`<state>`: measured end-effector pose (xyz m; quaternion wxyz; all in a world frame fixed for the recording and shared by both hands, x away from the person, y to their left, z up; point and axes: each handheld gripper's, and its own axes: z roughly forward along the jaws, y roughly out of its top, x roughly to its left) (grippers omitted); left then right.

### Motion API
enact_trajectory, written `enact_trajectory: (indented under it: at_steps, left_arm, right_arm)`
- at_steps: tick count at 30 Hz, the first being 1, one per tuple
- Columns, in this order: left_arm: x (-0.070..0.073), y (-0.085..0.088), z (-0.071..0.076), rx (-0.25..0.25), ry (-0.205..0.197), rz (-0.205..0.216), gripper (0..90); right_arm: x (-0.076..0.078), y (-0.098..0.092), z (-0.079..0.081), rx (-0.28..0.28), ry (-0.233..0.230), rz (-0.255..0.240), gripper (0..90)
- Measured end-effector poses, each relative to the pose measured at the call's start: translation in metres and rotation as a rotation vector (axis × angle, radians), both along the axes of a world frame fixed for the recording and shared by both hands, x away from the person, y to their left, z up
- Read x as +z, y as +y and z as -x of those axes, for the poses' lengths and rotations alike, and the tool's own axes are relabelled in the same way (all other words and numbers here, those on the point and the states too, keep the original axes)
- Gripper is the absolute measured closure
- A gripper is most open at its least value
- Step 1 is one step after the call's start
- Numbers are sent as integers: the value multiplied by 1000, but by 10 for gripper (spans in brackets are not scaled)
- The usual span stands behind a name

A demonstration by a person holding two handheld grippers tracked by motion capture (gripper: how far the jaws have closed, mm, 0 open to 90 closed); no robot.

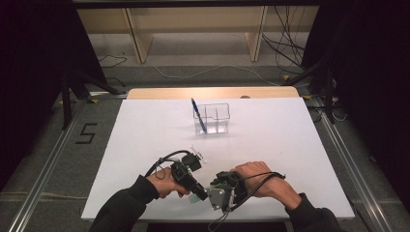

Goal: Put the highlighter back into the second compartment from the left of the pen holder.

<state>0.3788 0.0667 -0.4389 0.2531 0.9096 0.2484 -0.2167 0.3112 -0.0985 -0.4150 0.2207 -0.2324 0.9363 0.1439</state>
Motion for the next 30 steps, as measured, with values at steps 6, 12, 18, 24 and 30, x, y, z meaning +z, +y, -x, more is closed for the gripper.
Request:
enact_trajectory:
  at_steps: [6,12,18,24,30]
  left_arm:
    - [4,7,-3,41,-29,10,726]
    - [9,16,-8,116,-54,39,763]
    - [13,21,-11,142,-98,44,764]
    - [14,25,-12,186,-125,55,765]
    - [18,29,-14,223,-158,69,765]
  right_arm:
    - [8,-5,-3,-36,-7,-31,563]
    - [25,-19,-14,-162,22,-170,496]
    - [33,-27,-20,-215,17,-238,473]
    - [39,-35,-29,-292,23,-314,431]
    - [41,-46,-42,-446,86,-425,372]
